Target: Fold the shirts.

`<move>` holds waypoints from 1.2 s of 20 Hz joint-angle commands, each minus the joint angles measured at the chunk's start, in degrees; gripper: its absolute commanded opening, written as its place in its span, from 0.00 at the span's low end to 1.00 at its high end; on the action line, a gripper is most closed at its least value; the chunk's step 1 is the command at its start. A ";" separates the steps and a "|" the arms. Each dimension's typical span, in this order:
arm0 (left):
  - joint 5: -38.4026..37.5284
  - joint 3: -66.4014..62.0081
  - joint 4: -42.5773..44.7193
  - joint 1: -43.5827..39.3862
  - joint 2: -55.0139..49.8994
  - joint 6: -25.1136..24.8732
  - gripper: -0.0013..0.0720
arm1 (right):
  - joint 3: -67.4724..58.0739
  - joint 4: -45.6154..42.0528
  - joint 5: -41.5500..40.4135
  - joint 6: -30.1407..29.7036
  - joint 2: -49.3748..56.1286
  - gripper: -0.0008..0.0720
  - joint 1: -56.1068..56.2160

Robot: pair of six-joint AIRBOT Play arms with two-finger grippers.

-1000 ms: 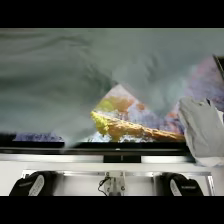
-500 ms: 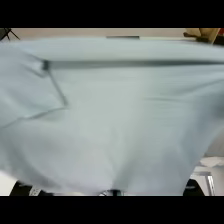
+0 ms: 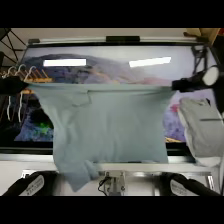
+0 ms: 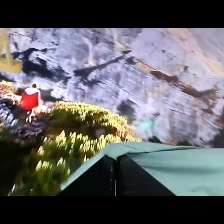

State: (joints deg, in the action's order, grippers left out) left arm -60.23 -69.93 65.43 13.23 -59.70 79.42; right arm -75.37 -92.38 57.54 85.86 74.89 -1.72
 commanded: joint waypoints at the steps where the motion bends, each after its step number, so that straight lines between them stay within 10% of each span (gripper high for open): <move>1: 15.30 0.20 -7.98 -3.02 -13.94 -6.95 0.05 | 1.44 9.66 -21.24 4.76 10.95 0.11 0.02; 7: 34.32 -7.89 -9.75 -8.74 -28.33 -2.67 0.06 | 1.46 10.08 -32.63 7.02 15.06 0.11 -0.02; 11: 22.32 -8.87 -6.12 -8.55 -30.14 -3.91 0.06 | 1.46 9.94 -21.57 7.02 15.13 0.11 -0.02; 16: -11.06 -8.39 0.15 -3.06 -28.37 -3.30 0.05 | 1.46 8.66 -3.34 6.40 14.91 0.11 -0.96; 24: -13.53 -0.52 5.55 -4.37 -28.22 -0.70 0.05 | 1.60 9.49 7.78 6.03 18.40 0.11 -0.61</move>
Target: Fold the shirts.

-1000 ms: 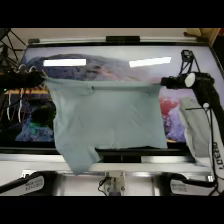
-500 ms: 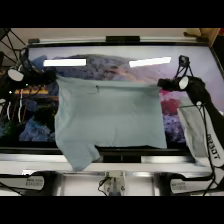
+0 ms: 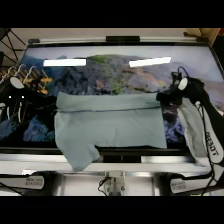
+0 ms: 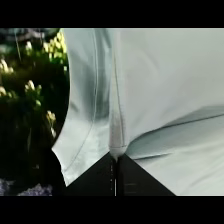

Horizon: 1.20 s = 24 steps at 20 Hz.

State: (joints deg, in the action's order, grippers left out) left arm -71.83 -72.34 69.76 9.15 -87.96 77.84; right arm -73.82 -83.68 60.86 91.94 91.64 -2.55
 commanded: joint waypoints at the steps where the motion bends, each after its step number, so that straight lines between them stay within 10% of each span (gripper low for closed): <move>1: -1.81 2.12 1.51 -0.22 0.02 0.87 0.05 | 0.04 1.49 4.87 -0.04 2.56 0.11 0.22; 8: 2.60 2.10 -0.31 -0.20 -1.09 2.43 0.06 | 0.02 2.86 5.95 -0.04 3.61 0.16 0.22; 9: 2.12 2.08 -2.03 -0.28 -1.62 2.38 0.12 | 0.02 2.97 5.88 -0.07 3.41 0.36 0.22; 10: 1.42 2.05 -3.65 -0.22 -1.75 2.40 0.39 | 0.00 3.10 6.21 -0.33 2.82 0.58 0.22; 11: -0.09 1.57 -3.76 0.09 -1.51 2.58 0.58 | 0.00 2.80 7.10 -1.68 1.51 0.61 0.13; 17: -15.98 -2.38 -3.45 10.73 6.34 2.75 0.57 | 0.17 -0.33 23.56 -9.27 -9.27 0.82 -8.52; 24: -8.79 38.80 -4.87 16.76 30.86 2.32 0.54 | 10.43 1.11 23.06 -10.23 -18.88 0.82 -20.63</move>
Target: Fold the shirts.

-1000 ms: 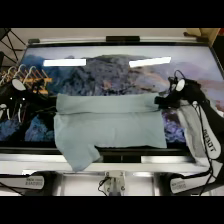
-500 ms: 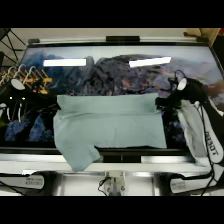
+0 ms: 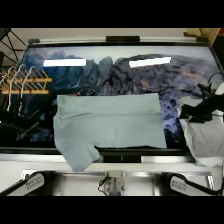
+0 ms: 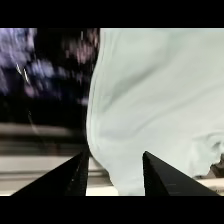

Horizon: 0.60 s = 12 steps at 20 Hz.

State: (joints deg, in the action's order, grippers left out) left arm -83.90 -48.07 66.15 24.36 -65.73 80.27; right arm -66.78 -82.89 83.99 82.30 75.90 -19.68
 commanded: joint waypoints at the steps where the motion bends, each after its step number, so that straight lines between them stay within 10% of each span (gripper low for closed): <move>1: 4.37 17.77 -1.38 1.57 10.16 -0.28 0.54 | 3.67 0.31 -0.17 -0.59 -3.15 0.82 -3.43; 12: 9.44 25.16 -2.12 -10.54 9.33 4.33 0.54 | 3.93 -0.09 -2.14 -0.72 -3.15 0.82 -3.43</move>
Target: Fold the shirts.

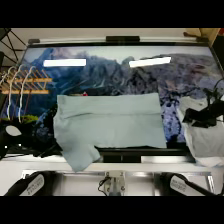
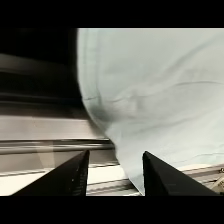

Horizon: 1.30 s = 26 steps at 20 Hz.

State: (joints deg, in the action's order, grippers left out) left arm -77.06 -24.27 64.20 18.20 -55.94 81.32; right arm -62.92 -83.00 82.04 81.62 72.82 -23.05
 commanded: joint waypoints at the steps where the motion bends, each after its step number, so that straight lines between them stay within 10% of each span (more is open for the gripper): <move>1: 3.72 1.86 -0.22 -5.57 -0.70 4.59 0.54 | 0.09 0.04 -0.11 -0.04 -0.07 0.82 -0.07; 7: 7.41 3.50 -4.74 -8.94 -0.92 5.77 0.06 | 10.25 6.67 -0.57 -4.33 -0.07 0.82 0.74; 22: 7.69 3.39 -4.70 -8.87 4.50 3.85 0.05 | 28.00 14.03 -12.76 -5.22 -0.07 0.77 5.95; 23: 7.65 3.23 -4.70 -8.87 4.52 3.85 0.05 | 28.00 13.92 -12.68 -5.27 -0.07 0.73 7.65; 26: 7.63 1.27 -4.68 -8.83 4.50 2.86 0.05 | 27.47 13.51 -12.37 -5.16 -0.09 0.11 12.13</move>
State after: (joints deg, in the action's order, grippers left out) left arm -69.47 -21.74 59.53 9.32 -51.72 85.06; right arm -35.18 -69.60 72.34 76.25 72.82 -13.96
